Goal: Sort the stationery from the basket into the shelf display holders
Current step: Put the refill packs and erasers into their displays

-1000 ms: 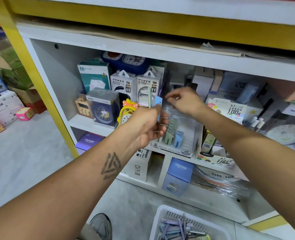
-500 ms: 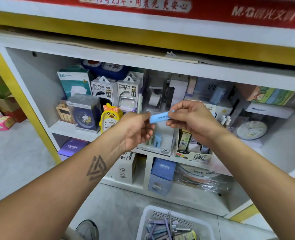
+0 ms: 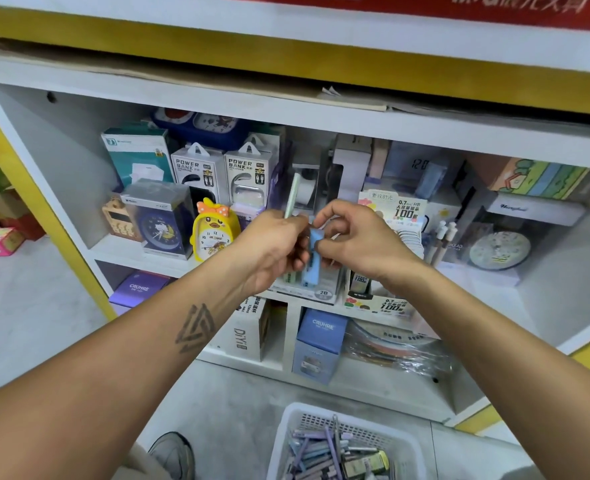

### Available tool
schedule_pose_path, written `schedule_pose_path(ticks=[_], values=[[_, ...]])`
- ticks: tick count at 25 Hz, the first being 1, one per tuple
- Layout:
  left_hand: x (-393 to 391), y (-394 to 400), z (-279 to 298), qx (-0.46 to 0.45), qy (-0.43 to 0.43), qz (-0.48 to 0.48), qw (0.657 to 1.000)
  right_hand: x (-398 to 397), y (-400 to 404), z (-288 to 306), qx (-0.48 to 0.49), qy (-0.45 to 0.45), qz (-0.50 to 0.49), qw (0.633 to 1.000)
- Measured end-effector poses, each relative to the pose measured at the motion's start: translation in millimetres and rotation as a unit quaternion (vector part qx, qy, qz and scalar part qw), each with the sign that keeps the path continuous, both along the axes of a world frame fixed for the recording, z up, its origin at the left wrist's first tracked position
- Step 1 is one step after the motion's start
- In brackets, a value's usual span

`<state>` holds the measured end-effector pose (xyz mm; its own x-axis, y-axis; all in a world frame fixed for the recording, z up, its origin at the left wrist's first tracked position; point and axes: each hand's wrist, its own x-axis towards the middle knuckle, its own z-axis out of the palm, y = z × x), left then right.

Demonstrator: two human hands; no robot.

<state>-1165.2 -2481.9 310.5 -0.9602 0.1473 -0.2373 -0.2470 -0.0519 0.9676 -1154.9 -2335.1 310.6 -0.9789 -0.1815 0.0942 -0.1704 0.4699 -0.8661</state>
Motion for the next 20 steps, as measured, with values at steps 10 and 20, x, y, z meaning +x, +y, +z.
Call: schedule_pose_path(ticks=[10, 20], values=[[-11.2, -27.6, 2.7, -0.017, -0.05, 0.057, 0.997, -20.2, 23.2, -0.4, 0.03, 0.052, -0.087, 0.994], [-0.9, -27.8, 8.0, -0.059, -0.102, -0.019, 0.993, -26.9, 9.7, -29.4, 0.238, 0.156, -0.039, 0.958]])
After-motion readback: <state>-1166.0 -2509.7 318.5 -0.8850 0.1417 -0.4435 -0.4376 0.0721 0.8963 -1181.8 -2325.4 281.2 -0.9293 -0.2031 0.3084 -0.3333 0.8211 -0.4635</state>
